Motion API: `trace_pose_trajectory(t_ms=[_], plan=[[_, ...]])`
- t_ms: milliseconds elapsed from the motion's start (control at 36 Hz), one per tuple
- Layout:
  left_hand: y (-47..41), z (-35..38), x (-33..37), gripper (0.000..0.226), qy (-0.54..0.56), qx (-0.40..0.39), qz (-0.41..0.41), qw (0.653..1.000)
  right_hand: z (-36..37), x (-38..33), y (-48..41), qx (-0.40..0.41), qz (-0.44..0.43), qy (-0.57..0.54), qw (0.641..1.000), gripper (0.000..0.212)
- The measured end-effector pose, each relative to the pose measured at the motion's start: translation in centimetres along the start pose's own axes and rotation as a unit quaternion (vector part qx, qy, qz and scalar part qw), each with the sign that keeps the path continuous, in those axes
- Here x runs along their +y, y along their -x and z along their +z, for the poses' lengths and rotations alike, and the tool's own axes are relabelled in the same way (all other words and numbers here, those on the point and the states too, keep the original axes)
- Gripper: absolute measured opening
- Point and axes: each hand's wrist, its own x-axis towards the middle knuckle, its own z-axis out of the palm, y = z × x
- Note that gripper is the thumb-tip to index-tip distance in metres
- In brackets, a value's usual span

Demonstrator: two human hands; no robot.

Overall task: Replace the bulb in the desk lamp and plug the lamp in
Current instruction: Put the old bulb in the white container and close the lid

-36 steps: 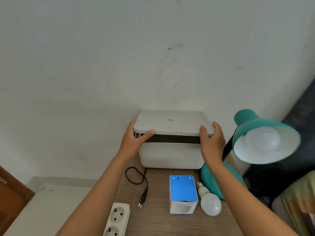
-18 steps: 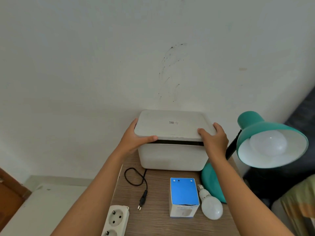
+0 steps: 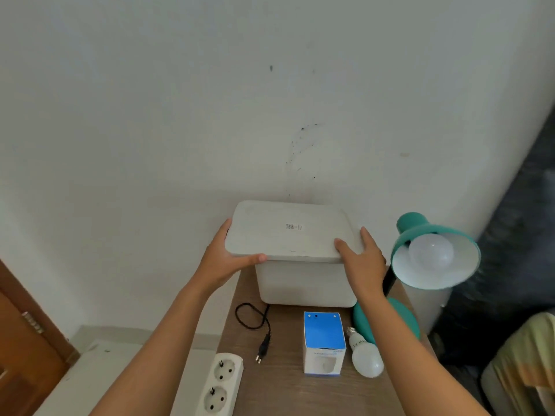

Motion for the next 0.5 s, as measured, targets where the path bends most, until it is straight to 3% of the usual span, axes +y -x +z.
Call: trace_pose_trajectory(t_ms=[250,500], plan=[[10.9,0.1,3.6,0.081,-0.033,0.020,0.011,0.999,-4.3,-0.1,9.2,-0.039,-0.021,0.000,0.999,0.067],[24.3,3.9,2.3,0.083,-0.068,0.021,-0.021,0.997,-10.4,5.2,20.2,-0.050,-0.028,0.068,0.996,0.068]])
